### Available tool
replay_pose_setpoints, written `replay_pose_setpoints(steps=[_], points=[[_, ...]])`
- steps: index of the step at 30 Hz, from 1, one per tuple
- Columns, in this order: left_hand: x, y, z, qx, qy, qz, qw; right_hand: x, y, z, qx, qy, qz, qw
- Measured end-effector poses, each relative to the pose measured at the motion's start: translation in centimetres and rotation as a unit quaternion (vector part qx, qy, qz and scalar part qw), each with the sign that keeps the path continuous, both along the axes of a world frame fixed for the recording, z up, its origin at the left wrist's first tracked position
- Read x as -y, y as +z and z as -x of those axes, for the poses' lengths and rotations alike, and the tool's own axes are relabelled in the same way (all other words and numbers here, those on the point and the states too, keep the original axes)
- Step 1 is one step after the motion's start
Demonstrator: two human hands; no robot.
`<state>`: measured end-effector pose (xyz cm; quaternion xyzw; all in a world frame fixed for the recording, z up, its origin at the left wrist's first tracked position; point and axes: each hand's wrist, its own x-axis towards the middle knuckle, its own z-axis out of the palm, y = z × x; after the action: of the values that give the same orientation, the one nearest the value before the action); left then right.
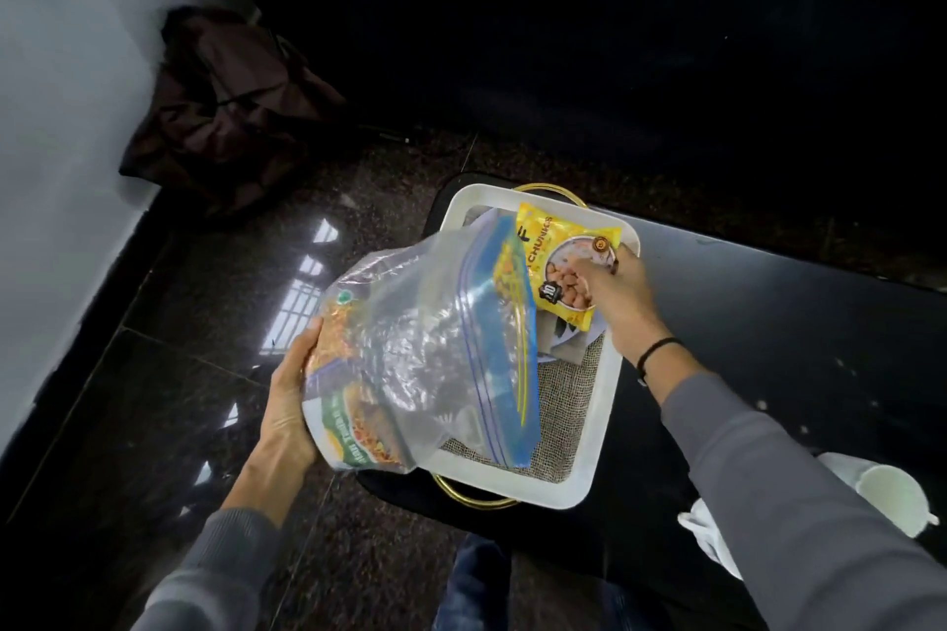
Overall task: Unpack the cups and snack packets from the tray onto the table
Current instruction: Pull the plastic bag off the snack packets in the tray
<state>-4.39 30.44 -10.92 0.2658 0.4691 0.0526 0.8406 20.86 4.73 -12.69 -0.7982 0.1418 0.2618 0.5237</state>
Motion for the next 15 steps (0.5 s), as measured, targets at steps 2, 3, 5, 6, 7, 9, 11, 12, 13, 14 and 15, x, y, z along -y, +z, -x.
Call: replay_pose_setpoints(steps=[2, 3, 5, 6, 7, 9, 11, 12, 13, 14, 15], points=[[0.8, 0.0, -0.6, -0.011, -0.017, 0.011, 1.0, 0.5, -0.1, 0.3, 0.032, 0.024, 0.06, 0.997], [1.2, 0.0, -1.0, -0.017, -0.023, 0.013, 1.0, 0.9, 0.0, 0.5, 0.053, 0.036, 0.084, 0.994], [2.1, 0.2, -1.9, -0.016, -0.037, 0.011, 0.999, 1.6, 0.9, 1.1, 0.09, 0.05, 0.116, 0.988], [2.5, 0.4, -2.4, -0.015, -0.04, 0.006, 0.999, 1.9, 1.5, 1.4, 0.095, 0.045, 0.122, 0.987], [2.9, 0.6, -2.9, -0.015, -0.039, 0.0, 0.999, 2.2, 2.3, 1.7, 0.1, 0.036, 0.124, 0.987], [3.5, 0.9, -3.6, -0.015, -0.038, -0.011, 0.999, 2.8, 3.9, 2.4, 0.117, 0.019, 0.112, 0.987], [4.0, 1.2, -4.0, -0.016, -0.041, -0.016, 0.999, 3.5, 5.5, 3.1, 0.152, 0.012, 0.076, 0.985], [4.3, 1.3, -4.1, -0.019, -0.044, -0.017, 0.999, 3.7, 6.4, 3.4, 0.163, 0.01, 0.043, 0.986], [4.5, 1.3, -4.2, -0.019, -0.048, -0.019, 0.998, 3.8, 7.3, 3.8, 0.158, 0.012, 0.001, 0.987], [4.7, 1.4, -4.2, -0.021, -0.053, -0.02, 0.998, 3.8, 8.0, 4.2, 0.142, 0.023, -0.046, 0.989], [4.8, 1.5, -4.2, -0.027, -0.057, -0.023, 0.998, 3.7, 8.6, 4.5, 0.116, 0.044, -0.085, 0.989]])
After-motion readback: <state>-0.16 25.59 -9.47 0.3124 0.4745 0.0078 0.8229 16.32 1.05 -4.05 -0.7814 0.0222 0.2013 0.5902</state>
